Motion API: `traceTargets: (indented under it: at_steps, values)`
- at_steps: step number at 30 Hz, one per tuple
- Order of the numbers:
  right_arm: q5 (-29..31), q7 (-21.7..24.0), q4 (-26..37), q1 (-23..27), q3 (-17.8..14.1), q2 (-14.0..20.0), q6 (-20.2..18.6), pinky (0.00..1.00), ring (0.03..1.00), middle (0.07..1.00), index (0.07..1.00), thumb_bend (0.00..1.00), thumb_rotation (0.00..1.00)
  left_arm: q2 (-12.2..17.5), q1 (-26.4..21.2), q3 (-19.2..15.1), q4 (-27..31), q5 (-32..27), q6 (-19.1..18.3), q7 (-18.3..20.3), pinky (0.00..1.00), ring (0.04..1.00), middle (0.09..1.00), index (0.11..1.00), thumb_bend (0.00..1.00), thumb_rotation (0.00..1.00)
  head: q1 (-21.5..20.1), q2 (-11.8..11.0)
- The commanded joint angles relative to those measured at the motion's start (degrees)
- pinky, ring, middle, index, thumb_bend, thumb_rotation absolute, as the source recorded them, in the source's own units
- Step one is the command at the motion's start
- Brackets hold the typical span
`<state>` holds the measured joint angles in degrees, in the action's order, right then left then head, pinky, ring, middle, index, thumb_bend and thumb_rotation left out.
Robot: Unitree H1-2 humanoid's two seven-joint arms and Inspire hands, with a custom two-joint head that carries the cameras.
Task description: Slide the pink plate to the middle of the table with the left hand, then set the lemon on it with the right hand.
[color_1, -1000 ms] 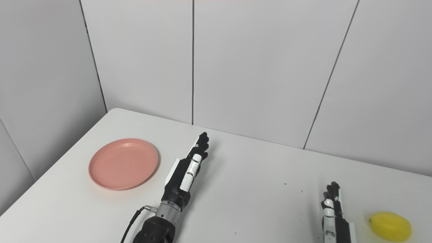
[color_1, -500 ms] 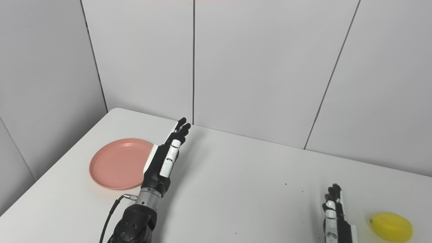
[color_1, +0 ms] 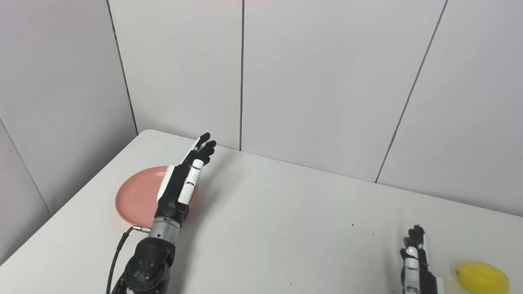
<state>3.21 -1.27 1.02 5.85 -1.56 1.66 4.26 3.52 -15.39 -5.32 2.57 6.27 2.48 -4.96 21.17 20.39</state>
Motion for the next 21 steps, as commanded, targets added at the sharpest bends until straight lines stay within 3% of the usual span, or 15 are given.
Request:
traceTargets:
  at_steps: [1,10,18,21]
  values:
    - [-0.1,0.4,2.9,0.9,-0.2,0.5,-1.3,1.00,1.000,0.998,0.998,0.33,1.00,1.0,-2.2,-0.4,1.8,1.2,-0.1,-1.1,0.93,0.911,0.899,0.896,0.59,1.00,0.0,0.1]
    - [1.1,1.8,3.2,1.4,-0.4,2.1,-2.5,1.00,1.000,1.000,1.000,0.33,1.00,0.9,-2.5,-0.5,1.1,3.9,-0.6,-3.0,0.93,0.912,0.900,0.895,0.59,1.00,4.6,-1.4]
    - [1.0,1.9,2.2,2.0,-0.5,2.9,-1.9,1.00,1.000,1.000,1.000,0.43,1.00,1.4,-2.2,-2.1,1.7,5.0,-1.6,-4.7,0.98,0.923,0.906,0.895,0.60,1.00,7.2,-1.9]
    - [1.3,2.1,1.6,2.2,-0.6,3.3,-1.7,1.00,1.000,1.000,1.000,0.45,1.00,1.8,-2.3,-3.4,0.9,4.5,-0.1,-5.4,0.96,0.928,0.911,0.898,0.58,1.00,7.8,-2.1]
